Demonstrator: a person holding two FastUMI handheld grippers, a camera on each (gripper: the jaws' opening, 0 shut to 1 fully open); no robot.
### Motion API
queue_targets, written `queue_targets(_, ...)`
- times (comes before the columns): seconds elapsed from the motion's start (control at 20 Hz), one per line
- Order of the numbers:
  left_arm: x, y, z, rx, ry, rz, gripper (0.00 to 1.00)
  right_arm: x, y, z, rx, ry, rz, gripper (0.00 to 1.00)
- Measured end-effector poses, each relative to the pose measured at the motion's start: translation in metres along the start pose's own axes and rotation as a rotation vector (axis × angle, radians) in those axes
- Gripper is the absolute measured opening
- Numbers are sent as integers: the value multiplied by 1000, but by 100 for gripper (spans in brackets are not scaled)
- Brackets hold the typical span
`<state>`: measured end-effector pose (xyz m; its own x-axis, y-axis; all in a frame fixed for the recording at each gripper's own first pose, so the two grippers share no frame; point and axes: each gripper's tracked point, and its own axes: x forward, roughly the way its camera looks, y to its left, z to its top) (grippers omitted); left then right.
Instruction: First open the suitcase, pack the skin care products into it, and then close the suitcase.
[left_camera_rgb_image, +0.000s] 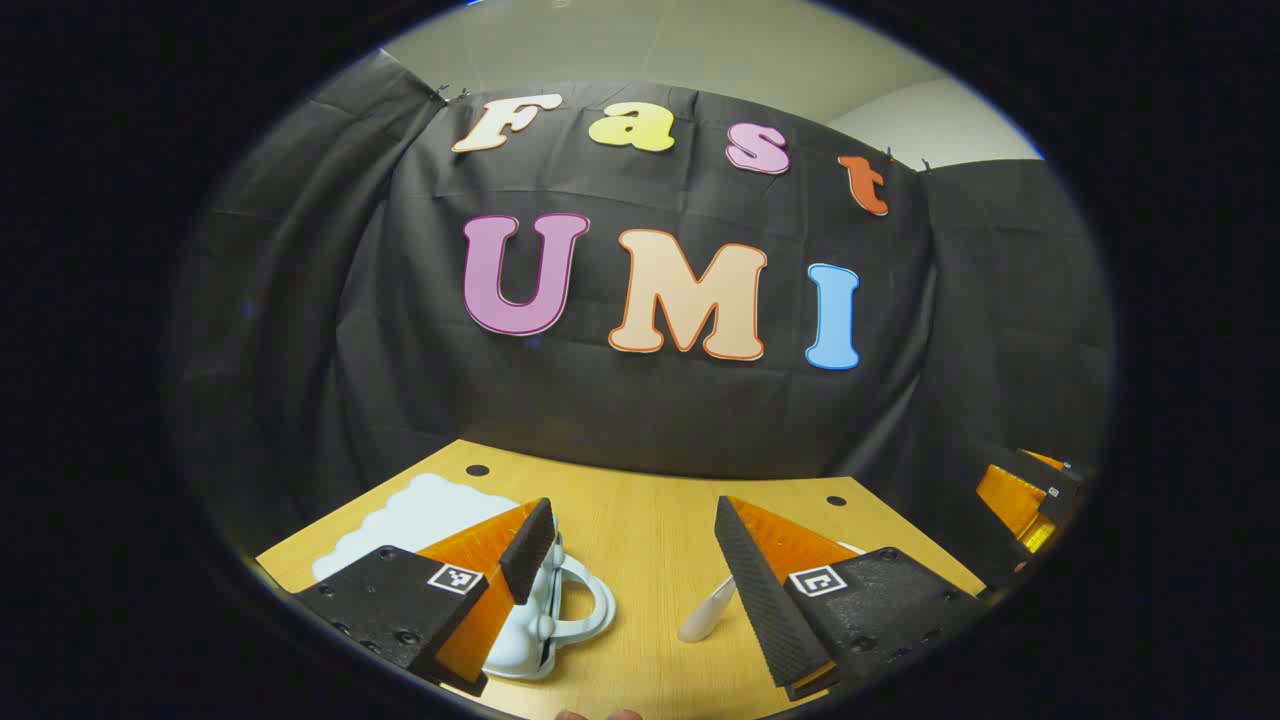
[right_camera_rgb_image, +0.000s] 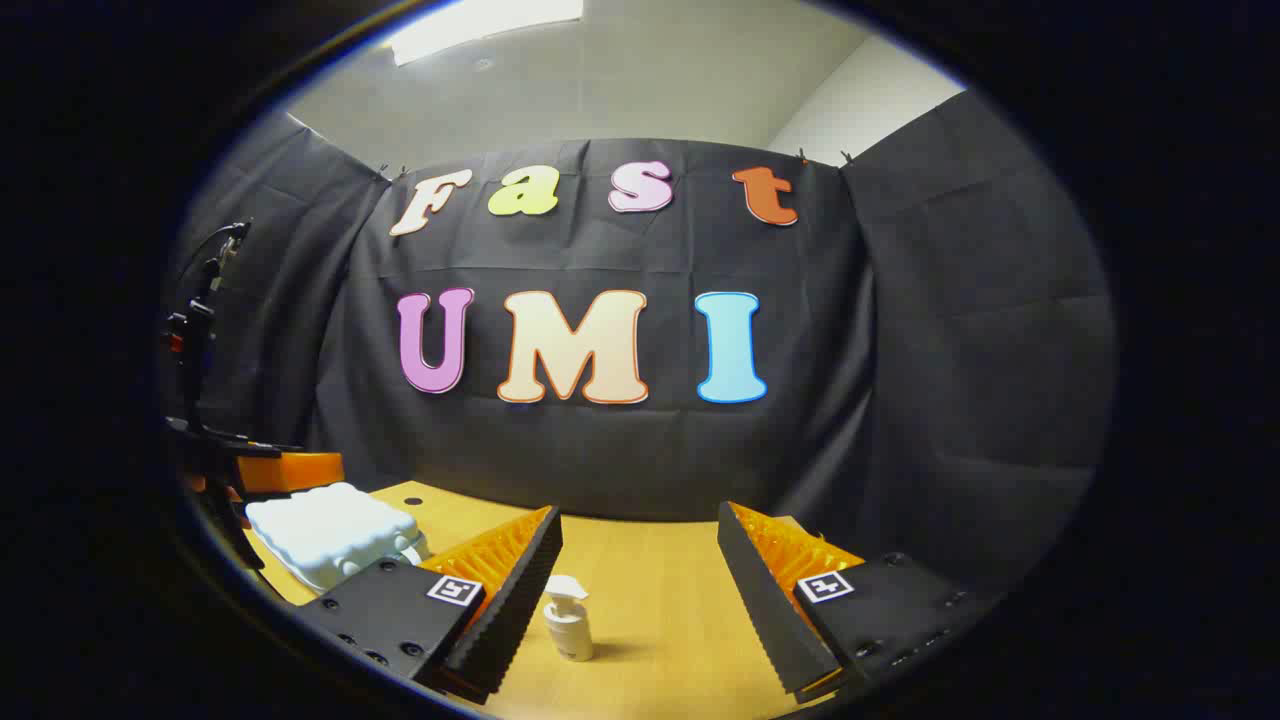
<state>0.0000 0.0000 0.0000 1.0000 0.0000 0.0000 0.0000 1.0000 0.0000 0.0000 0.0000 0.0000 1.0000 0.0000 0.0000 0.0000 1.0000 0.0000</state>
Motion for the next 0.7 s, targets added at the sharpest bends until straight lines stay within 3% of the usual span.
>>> queue_targets(0.25,-6,5,-5,11,13,10,95,0,-46,5,-86,-9,-56,98)
queue_targets(0.7,5,9,-17,28,46,12,95,2,-56,11,-108,-23,-52,97)
